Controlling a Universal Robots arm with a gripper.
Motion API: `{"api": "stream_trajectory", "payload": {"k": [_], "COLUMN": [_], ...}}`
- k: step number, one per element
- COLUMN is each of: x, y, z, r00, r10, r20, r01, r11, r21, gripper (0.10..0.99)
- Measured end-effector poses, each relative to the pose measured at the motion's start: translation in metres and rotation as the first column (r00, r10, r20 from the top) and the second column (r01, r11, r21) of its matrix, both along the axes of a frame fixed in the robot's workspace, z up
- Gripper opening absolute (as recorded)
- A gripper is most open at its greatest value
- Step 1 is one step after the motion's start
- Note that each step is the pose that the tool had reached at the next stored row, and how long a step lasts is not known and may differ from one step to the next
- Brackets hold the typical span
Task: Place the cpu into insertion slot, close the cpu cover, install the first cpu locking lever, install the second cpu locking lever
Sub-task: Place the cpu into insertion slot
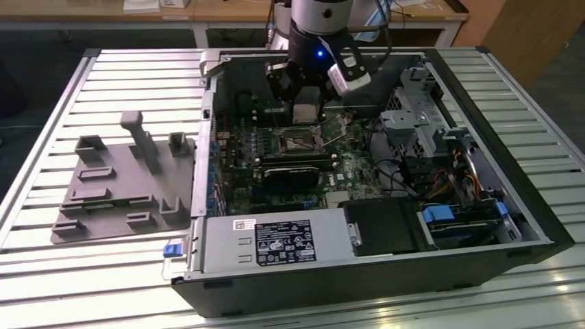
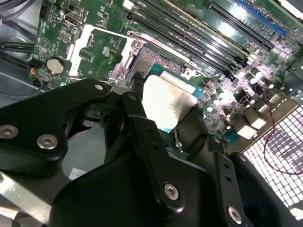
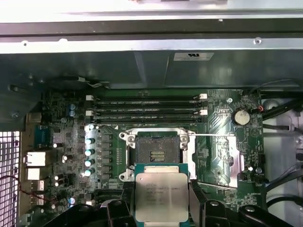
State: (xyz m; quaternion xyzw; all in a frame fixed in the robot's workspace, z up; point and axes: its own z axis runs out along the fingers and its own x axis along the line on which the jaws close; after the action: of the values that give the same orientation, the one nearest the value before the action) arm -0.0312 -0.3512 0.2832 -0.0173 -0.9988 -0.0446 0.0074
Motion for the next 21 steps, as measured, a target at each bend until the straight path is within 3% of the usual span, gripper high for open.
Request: {"api": "stream_trajectory", "payload": {"k": [6, 11, 16, 21], "x": [0.0, 0.0, 0.0, 0.0], "y": [0.0, 0.0, 0.0, 0.0], "z": [-0.0034, -0.0073, -0.0117, -0.0161], "r00": [0.9962, 0.9841, 0.964, 0.9356], "r10": [-0.087, -0.178, -0.266, -0.353], "r20": [0.0, 0.0, 0.0, -0.0001], "r01": [0.087, 0.178, 0.266, 0.353], "r11": [0.9962, 0.9841, 0.964, 0.9356], "r21": [0.0, 0.0, 0.0, 0.0], "gripper": [0.541, 0.541, 0.541, 0.541]}}
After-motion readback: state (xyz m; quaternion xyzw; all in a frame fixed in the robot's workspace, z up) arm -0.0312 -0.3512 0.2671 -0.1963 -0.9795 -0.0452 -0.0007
